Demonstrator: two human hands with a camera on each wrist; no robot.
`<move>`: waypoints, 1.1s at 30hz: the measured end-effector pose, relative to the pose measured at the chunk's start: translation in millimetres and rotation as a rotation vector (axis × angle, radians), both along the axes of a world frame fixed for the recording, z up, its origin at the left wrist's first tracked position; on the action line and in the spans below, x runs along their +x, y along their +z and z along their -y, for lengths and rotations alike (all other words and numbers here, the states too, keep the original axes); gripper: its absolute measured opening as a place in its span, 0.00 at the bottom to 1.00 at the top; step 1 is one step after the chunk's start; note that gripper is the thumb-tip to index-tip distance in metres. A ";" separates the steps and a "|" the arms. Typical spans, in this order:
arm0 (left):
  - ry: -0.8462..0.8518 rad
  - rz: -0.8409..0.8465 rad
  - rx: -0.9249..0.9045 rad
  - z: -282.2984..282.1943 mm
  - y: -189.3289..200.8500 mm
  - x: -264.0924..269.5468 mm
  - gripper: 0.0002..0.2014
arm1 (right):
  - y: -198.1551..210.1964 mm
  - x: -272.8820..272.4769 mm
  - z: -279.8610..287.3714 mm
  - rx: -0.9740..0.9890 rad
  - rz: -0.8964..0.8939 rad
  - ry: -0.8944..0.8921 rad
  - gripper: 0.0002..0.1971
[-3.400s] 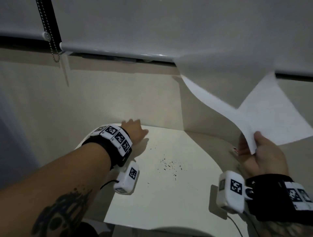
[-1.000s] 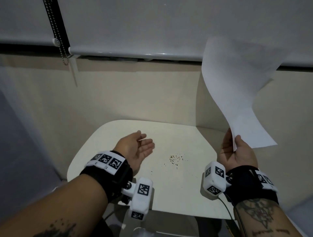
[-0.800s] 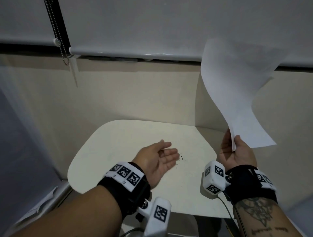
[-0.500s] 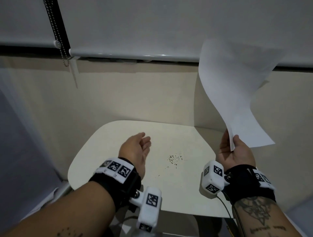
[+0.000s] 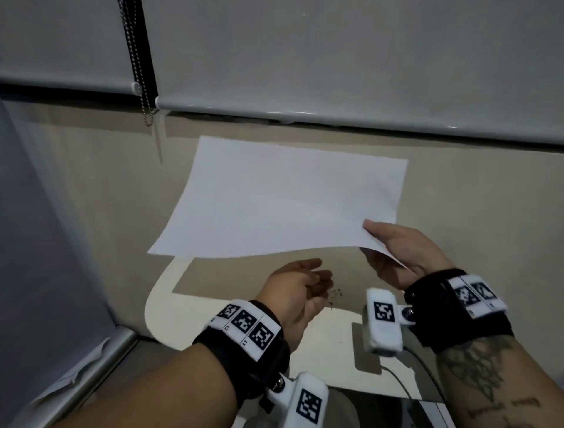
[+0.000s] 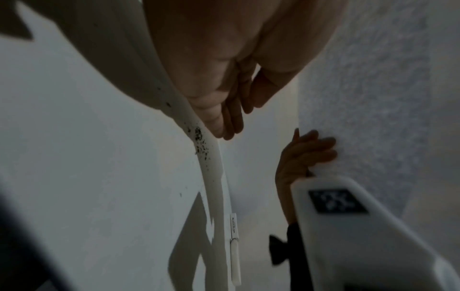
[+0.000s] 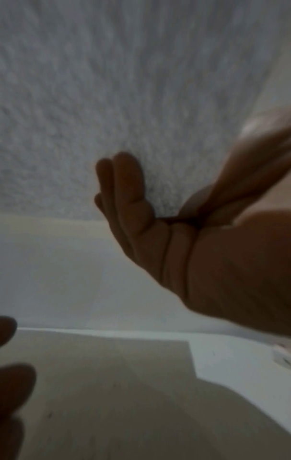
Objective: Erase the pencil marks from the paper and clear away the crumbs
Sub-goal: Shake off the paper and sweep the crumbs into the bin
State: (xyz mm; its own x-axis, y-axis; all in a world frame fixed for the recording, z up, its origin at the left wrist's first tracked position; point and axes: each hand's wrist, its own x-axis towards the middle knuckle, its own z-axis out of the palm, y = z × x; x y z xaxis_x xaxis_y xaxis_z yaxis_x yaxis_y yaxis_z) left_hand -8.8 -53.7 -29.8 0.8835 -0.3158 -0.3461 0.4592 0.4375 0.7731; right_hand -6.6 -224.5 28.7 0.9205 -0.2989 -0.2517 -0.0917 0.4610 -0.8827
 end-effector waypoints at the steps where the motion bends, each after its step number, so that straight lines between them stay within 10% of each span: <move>1: -0.012 -0.010 -0.025 -1.8 1.2 -2.7 0.16 | 4.1 8.1 -1.8 -0.039 -0.008 0.006 0.06; 9: -0.133 -0.012 -0.164 -15.4 12.9 0.5 0.31 | 22.8 40.6 -20.0 -0.563 -0.197 0.222 0.08; 16: 0.008 -0.096 0.001 -11.3 11.6 21.6 0.23 | 10.8 51.3 -20.1 -0.350 -0.195 0.333 0.14; 22: -0.095 -0.117 0.057 -8.2 1.0 32.1 0.33 | 0.3 57.8 -22.4 -0.629 -0.216 0.313 0.41; 29: -0.093 -0.100 0.091 -4.6 4.9 28.2 0.18 | -22.6 77.7 -30.4 -0.864 -0.199 0.154 0.08; 33: -0.025 -0.107 0.103 -6.0 0.5 34.8 0.14 | -32.2 89.3 -29.2 -0.816 -0.240 0.237 0.07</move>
